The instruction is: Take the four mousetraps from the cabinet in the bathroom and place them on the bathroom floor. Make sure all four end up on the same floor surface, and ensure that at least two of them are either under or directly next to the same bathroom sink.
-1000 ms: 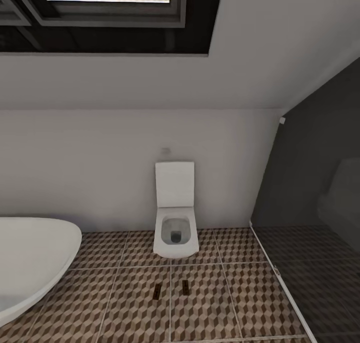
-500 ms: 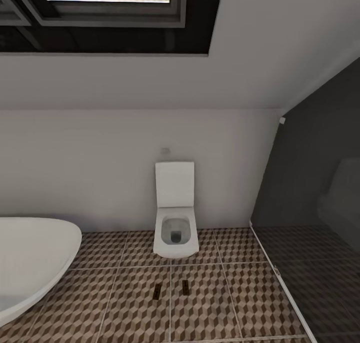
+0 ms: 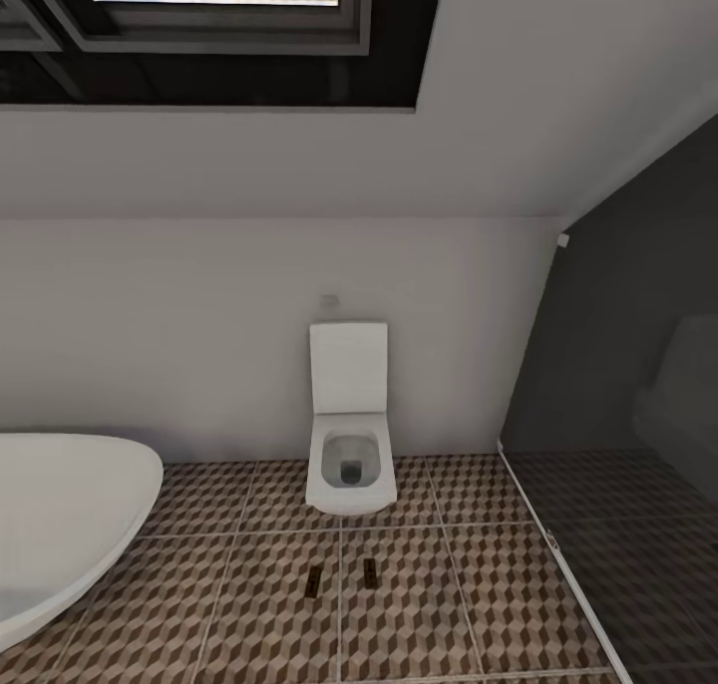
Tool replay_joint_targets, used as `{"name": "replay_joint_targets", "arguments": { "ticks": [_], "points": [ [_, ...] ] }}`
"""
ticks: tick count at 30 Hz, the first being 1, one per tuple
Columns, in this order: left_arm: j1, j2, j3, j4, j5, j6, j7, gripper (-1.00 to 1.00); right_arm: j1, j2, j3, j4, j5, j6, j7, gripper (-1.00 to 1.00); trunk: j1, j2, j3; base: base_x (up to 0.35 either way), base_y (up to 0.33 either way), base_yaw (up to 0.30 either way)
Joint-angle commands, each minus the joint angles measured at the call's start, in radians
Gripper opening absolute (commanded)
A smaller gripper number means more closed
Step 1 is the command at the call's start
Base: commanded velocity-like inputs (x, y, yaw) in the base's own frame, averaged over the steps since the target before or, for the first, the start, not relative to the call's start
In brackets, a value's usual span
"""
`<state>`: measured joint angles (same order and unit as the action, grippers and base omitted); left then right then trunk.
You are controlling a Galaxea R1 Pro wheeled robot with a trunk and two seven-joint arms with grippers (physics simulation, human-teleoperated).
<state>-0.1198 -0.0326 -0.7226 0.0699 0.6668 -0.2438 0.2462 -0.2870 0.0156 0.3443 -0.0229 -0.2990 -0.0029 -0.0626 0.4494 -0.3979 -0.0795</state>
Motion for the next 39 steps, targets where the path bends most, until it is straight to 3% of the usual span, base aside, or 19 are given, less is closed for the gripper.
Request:
{"name": "replay_joint_targets", "arguments": {
  "ticks": [1, 11, 23, 33, 39],
  "points": [
    [-0.001, -0.001, -0.006, 0.004, 0.003, -0.005, 0.001, 1.00, -0.001, 0.000, 0.009, 0.001, -0.009, 0.000, -0.003, 1.00, 0.001, -0.002, -0.002, 0.000, 0.000, 0.000],
    [-0.001, -0.002, -0.006, 0.004, 0.003, -0.003, 0.001, 1.00, 0.004, -0.003, 0.009, 0.006, -0.008, 0.018, -0.007, 1.00, 0.001, -0.002, -0.002, 0.000, 0.000, 0.000],
    [-0.001, -0.012, -0.005, 0.003, 0.004, -0.003, 0.001, 1.00, 0.059, -0.003, 0.009, 0.007, -0.008, 0.251, -0.003, 1.00, 0.001, -0.002, -0.002, 0.000, 0.000, 0.000],
    [-0.001, -0.017, -0.005, 0.004, 0.004, -0.002, 0.001, 1.00, 0.126, -0.002, 0.009, 0.008, -0.008, 0.272, -0.002, 1.00, 0.001, -0.002, -0.002, 0.000, 0.000, 0.000],
    [-0.001, -0.022, -0.005, 0.004, 0.004, -0.002, 0.001, 1.00, 0.168, 0.001, 0.009, 0.008, -0.008, 0.237, 0.001, 1.00, 0.001, -0.002, -0.002, 0.000, 0.000, 0.000]
  ]
}}
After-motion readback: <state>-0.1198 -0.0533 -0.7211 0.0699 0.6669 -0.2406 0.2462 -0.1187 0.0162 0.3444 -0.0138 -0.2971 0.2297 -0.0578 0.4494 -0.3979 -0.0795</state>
